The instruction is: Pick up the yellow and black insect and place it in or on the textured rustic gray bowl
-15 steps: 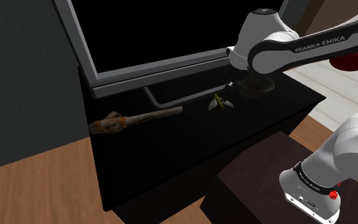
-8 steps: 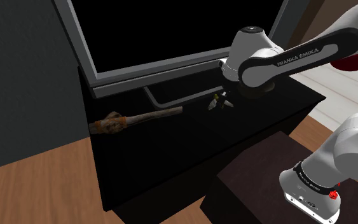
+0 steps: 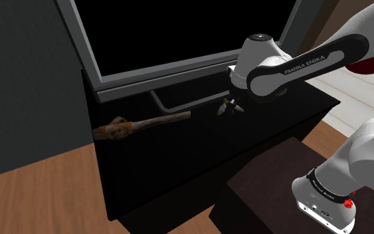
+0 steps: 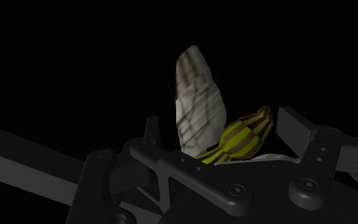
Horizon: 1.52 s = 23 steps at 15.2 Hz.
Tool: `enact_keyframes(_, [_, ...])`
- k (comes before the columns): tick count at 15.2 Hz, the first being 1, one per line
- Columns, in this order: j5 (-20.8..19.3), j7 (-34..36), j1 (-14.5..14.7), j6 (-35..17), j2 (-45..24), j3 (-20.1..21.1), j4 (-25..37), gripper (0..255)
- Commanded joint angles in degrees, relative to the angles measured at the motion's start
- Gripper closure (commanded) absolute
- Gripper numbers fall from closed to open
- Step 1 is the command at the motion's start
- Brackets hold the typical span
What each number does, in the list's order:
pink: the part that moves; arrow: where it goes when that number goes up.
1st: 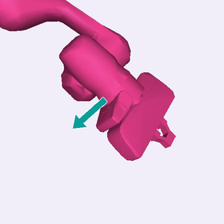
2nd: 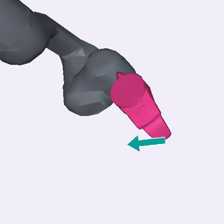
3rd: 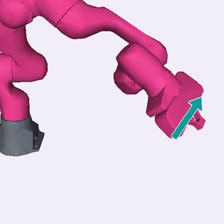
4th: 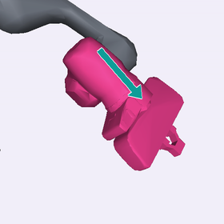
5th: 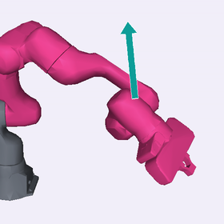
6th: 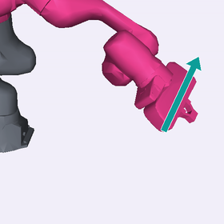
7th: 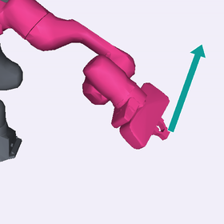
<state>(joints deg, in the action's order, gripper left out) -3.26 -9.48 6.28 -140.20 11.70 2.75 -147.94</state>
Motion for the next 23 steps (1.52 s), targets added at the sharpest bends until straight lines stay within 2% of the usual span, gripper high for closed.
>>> enact_keyframes(1, [0.00, 0.00, 0.00, -0.03, -0.02, 0.00, -0.01, 0])
enact_keyframes(2, [0.00, 0.00, 0.00, -0.02, -0.01, 0.00, -0.01, 0])
enact_keyframes(3, [0.00, 0.00, 0.00, -0.02, -0.01, 0.00, -0.01, 255])
enact_keyframes(12, [0.00, 0.00, 0.00, -0.03, -0.02, 0.00, -0.01, 255])
enact_keyframes(23, [0.79, -0.86, 0.27, 9.66, 5.70, -0.18, 3.98, 255])
